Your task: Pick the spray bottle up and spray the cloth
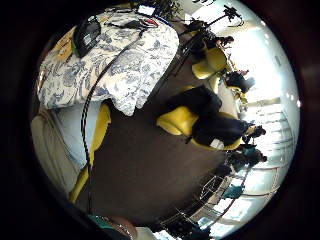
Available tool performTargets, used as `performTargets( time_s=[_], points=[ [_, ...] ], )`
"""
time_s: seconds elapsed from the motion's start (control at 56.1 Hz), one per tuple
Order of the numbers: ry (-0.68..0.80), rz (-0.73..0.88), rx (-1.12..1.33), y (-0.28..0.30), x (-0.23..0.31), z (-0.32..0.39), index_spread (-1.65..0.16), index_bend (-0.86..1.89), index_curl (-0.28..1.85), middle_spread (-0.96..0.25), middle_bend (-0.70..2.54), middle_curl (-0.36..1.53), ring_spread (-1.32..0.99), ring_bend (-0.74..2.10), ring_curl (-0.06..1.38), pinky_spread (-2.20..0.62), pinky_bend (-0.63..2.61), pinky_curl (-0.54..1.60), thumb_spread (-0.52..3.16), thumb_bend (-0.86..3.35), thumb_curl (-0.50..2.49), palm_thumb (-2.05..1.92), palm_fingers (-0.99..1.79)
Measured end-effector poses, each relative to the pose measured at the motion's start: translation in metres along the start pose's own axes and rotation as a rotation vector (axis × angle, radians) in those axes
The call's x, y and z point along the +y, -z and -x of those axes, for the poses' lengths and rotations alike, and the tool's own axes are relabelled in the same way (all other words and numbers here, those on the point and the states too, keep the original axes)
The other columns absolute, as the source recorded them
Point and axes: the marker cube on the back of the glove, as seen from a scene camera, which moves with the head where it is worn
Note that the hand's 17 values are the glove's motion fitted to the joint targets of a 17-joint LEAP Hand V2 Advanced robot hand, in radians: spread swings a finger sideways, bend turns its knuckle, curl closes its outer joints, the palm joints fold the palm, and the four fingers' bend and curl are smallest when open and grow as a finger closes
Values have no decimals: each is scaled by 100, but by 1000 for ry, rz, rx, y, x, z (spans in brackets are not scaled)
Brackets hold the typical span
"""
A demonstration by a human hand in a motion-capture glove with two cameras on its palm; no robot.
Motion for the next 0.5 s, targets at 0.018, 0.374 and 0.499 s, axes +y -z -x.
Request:
performTargets(
  time_s=[0.018,0.374,0.499],
  points=[
    [-83,-12,-5,7,22,-15,-23,18,6,-4,22,7,-7,29,7,11,32,8,49,16,7,28,33],
    [-220,-23,-3,23,59,-40,-39,15,19,-8,21,21,-13,31,19,20,32,23,101,6,19,36,27],
    [-224,-43,-10,24,56,-42,-40,15,21,-8,20,24,-13,32,21,20,32,25,104,2,22,38,26]
  ],
)
